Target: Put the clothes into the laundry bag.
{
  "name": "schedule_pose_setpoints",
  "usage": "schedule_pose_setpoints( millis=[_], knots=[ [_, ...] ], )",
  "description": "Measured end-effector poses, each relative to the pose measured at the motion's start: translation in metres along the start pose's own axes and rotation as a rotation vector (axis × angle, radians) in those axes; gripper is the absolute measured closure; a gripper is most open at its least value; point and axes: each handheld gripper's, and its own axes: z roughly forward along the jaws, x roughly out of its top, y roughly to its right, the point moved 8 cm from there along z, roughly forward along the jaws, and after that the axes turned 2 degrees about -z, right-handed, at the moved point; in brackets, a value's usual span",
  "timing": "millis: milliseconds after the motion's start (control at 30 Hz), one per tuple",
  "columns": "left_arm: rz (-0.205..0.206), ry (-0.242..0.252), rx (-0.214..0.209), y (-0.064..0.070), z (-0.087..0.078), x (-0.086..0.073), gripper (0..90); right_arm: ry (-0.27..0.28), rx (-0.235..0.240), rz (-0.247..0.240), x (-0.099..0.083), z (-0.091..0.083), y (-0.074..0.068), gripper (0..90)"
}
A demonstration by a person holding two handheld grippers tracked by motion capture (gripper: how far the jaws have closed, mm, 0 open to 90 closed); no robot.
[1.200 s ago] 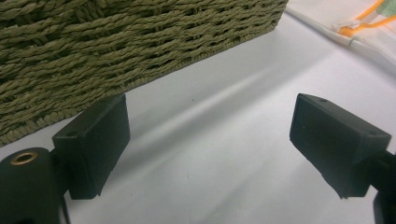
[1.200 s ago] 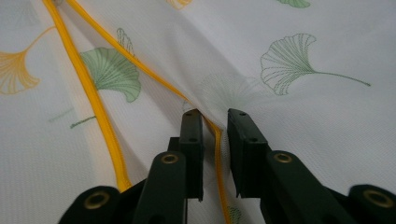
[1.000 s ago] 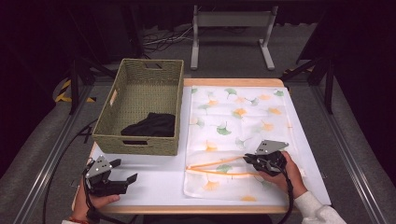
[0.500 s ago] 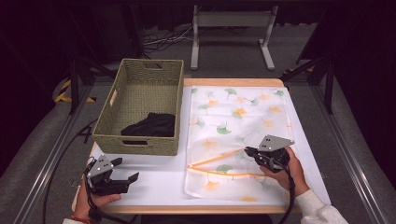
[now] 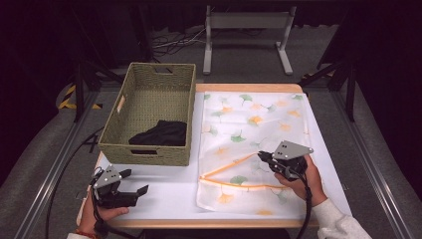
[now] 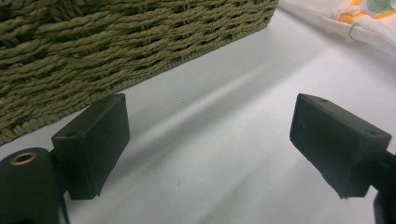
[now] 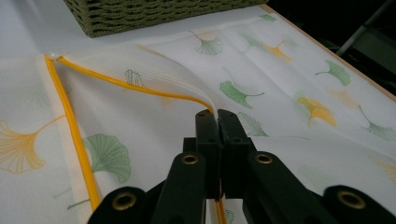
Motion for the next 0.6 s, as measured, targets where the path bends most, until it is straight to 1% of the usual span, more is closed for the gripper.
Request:
schedule_pose_setpoints(
  millis=[33,133,267,333,367,433,567,600],
  knots=[
    [-0.003,0.005,-0.001,0.0,0.0,0.001,12.8,0.005,0.0,0.001,0.001,0.0,0.0,89.0],
    [0.0,0.02,0.019,-0.001,-0.002,0.002,13.5,0.01,0.0,-0.012,0.005,0.002,-0.001,89.0],
    [-0.013,0.03,0.015,-0.001,-0.005,0.003,13.6,0.03,-0.008,-0.012,0.011,-0.001,0.0,89.0],
    [-0.016,0.04,0.026,-0.002,-0.005,0.003,13.6,0.041,-0.008,-0.011,0.014,-0.002,0.001,89.0],
    [-0.026,0.043,0.025,-0.002,-0.006,0.003,13.6,0.043,-0.009,-0.016,0.016,-0.002,0.002,89.0],
    [-0.033,0.039,0.021,-0.003,-0.006,0.002,13.0,0.044,-0.013,-0.023,0.018,-0.002,0.002,89.0],
    [-0.022,0.035,0.021,-0.002,-0.005,0.004,12.8,0.05,-0.02,-0.035,0.022,-0.001,0.003,89.0],
    [-0.022,0.029,0.017,-0.001,-0.004,0.003,12.8,0.058,-0.025,-0.039,0.025,-0.003,0.004,89.0]
  ],
)
